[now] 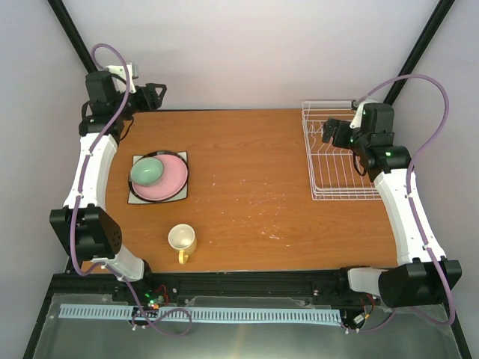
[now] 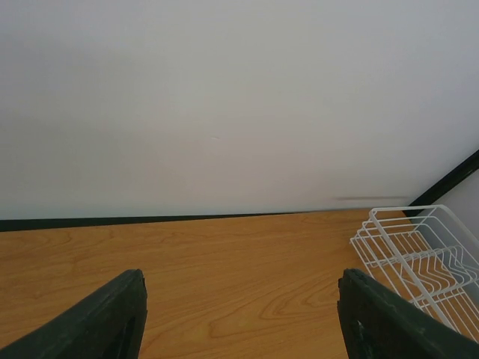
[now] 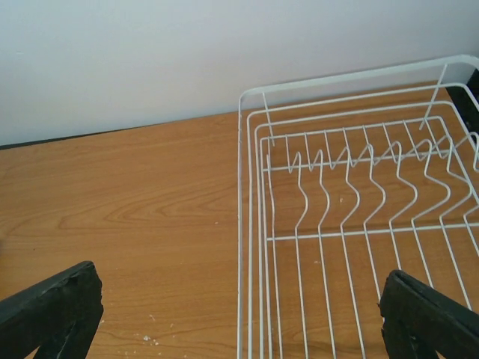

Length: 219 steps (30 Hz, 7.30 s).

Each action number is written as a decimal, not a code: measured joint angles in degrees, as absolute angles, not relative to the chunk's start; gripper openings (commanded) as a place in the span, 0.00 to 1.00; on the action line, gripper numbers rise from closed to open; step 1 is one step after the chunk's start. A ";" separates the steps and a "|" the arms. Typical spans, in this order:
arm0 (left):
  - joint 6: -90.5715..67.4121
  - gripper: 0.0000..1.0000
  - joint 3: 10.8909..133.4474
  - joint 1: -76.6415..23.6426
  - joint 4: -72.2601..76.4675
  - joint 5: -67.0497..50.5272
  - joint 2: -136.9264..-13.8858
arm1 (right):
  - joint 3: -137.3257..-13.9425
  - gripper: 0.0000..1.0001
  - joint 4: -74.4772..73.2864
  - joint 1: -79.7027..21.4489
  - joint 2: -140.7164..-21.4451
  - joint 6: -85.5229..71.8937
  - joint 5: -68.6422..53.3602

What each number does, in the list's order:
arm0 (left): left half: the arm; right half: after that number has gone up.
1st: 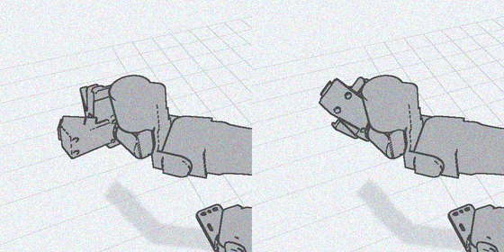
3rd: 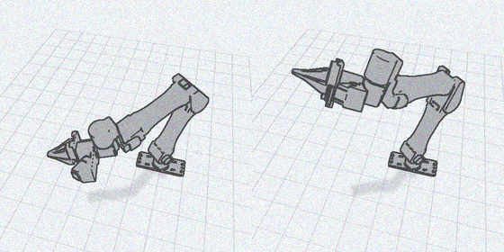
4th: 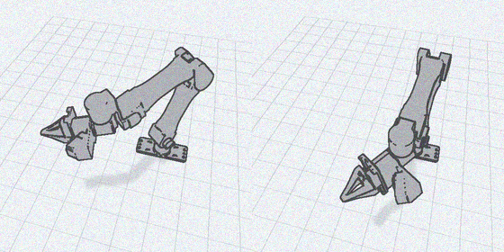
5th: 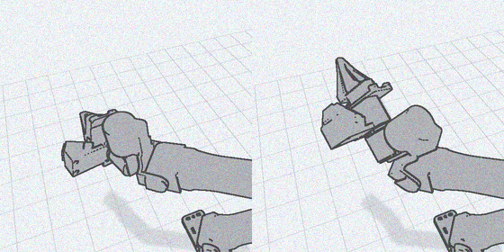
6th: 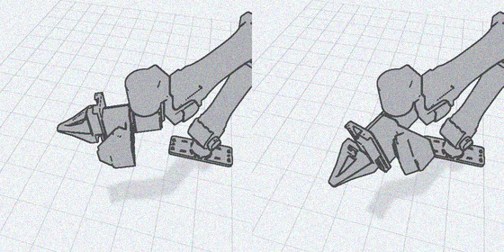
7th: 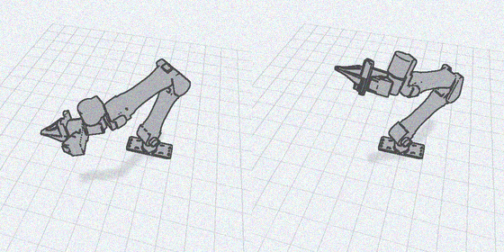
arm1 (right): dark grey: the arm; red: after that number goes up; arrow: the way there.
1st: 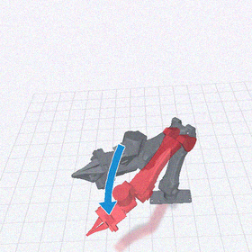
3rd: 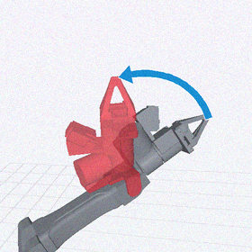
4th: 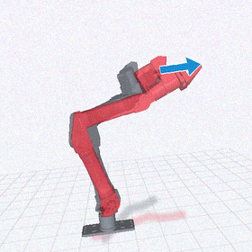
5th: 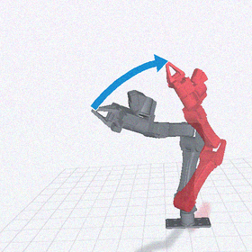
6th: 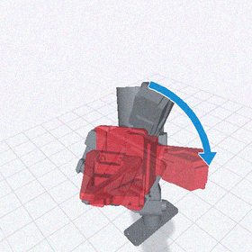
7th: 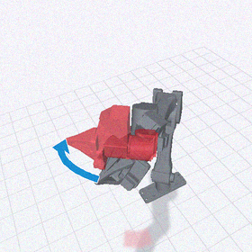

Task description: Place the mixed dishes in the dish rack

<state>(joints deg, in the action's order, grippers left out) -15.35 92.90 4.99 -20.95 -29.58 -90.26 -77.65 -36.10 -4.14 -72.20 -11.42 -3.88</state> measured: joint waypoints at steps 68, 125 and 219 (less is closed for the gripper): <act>-10.46 0.70 84.82 11.27 -27.18 -24.95 -91.98 | -96.99 0.48 -65.89 -9.96 -107.74 -8.80 -2.57; -8.19 0.70 67.96 11.53 -28.10 -24.75 -71.50 | -105.25 0.03 -66.37 -33.21 -119.15 -27.66 -13.54; -1.96 0.43 72.53 27.59 -45.87 -30.00 -98.35 | -130.13 0.62 -60.16 -20.36 -118.45 -14.13 -8.86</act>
<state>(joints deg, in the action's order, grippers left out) -1.96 72.53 27.59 -45.87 -30.00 -98.35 -130.13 -60.16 -20.36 -118.45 -14.13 -8.86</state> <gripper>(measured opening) 0.433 0.625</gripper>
